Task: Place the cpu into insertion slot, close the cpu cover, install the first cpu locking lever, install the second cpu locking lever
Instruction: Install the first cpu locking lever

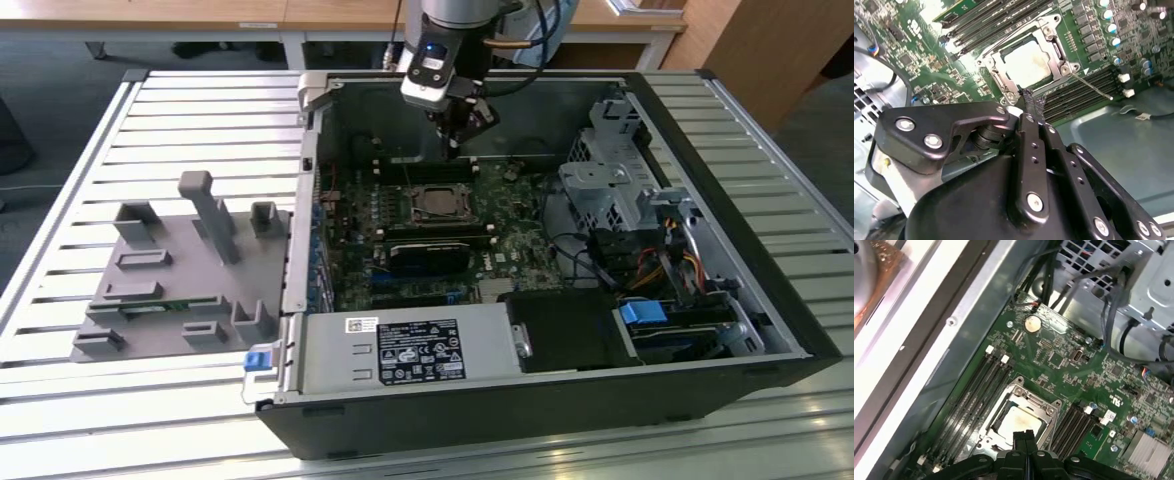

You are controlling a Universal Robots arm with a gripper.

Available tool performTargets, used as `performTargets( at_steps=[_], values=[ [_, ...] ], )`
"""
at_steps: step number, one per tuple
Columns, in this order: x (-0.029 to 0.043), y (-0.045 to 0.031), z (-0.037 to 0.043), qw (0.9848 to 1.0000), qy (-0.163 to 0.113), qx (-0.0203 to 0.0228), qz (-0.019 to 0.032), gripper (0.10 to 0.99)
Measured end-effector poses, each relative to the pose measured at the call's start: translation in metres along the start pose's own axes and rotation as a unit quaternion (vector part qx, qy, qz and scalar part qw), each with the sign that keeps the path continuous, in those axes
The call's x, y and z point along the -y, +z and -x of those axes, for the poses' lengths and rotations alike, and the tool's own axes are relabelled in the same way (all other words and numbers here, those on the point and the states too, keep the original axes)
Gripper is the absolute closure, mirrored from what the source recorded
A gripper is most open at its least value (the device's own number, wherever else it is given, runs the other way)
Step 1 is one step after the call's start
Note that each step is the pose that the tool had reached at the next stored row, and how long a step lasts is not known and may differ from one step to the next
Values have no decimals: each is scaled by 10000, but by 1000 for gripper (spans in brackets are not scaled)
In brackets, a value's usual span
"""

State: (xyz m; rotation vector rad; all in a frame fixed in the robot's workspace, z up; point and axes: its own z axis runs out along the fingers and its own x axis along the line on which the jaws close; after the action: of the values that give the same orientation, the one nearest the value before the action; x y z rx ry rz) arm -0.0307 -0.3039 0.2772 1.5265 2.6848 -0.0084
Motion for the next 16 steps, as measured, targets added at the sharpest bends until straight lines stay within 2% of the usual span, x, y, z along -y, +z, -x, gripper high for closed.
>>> performTargets(
  at_steps=[8, 16],
  values=[
    [0, 0, 0, 9990, -444, -9, 21, 965],
    [0, 0, 0, 9963, -856, -18, 42, 965]
  ],
)
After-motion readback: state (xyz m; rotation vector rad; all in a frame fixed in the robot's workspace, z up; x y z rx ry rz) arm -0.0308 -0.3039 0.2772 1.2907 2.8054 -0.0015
